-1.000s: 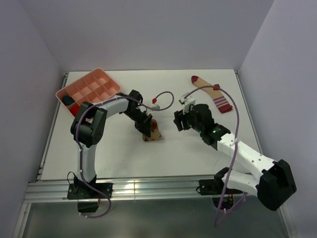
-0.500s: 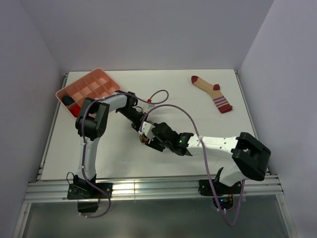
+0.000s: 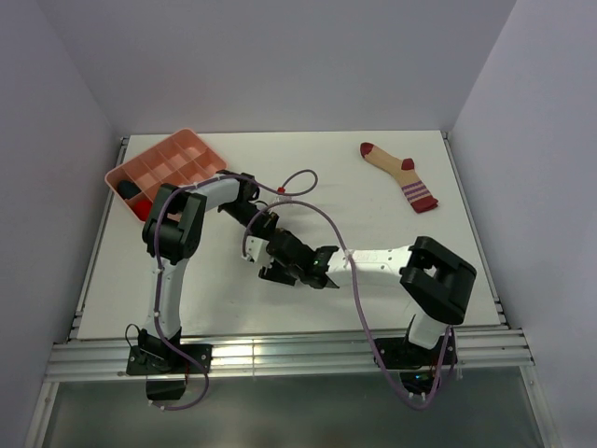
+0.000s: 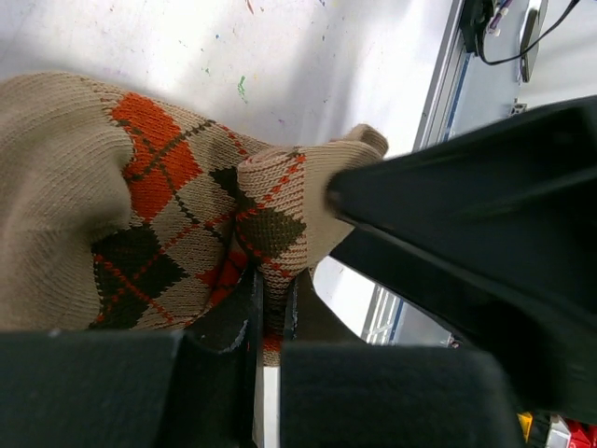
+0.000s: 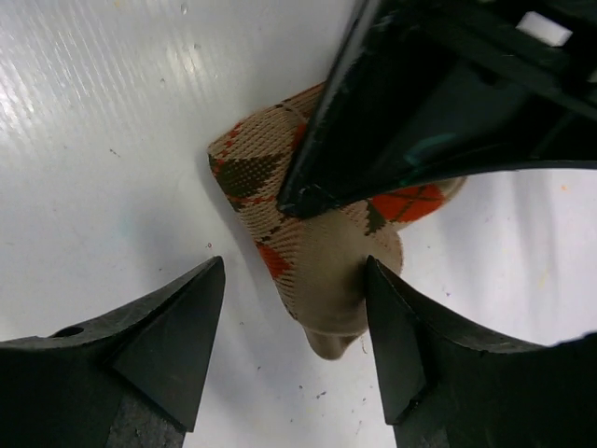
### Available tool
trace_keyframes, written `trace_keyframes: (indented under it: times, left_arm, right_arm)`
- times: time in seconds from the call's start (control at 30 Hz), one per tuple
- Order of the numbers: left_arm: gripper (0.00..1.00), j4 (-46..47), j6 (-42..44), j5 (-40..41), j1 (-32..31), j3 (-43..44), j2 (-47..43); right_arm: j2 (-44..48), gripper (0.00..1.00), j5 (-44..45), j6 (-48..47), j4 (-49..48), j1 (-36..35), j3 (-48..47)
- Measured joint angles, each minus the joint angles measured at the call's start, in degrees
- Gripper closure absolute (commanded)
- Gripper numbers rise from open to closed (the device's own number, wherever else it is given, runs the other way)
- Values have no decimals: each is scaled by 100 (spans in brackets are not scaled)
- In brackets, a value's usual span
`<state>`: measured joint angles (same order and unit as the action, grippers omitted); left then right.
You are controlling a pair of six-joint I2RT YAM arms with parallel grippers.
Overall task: Roll the socks
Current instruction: Roll the sock at the center of the board.
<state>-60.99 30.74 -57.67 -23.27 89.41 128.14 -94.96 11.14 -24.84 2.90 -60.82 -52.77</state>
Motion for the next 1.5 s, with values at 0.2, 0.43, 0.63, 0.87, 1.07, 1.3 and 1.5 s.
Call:
trace_keyframes:
  times: [0.2,0.43,0.63,0.87,1.07,1.3,1.5]
  left_arm:
    - [99,-63,-7,28,0,52,33]
    - [99,-155,22,68,9,61,39]
    - [91,-256,105,98,55,133,72]
    - [47,374,-317,529,48,-199,-367]
    - [43,2048,-1241,1644,114,-1060,-1648]
    - [39,4503,-2649,3770,334,-2533,-3622]
    - [39,6183,-3318,5709,400,-3794,-5370]
  right_arm:
    - [-382,35,37,-125,-48,-7,-20]
    - [-754,50,251,-247,-264,-7,-199]
    - [-831,100,387,-411,-114,-35,-323]
    - [-951,100,116,-468,592,26,-800]
    - [-1180,100,-326,-498,1266,122,-1375]
    - [-1670,100,-922,-654,2251,125,-2350]
    - [-2131,100,-1438,-809,3121,179,-3213]
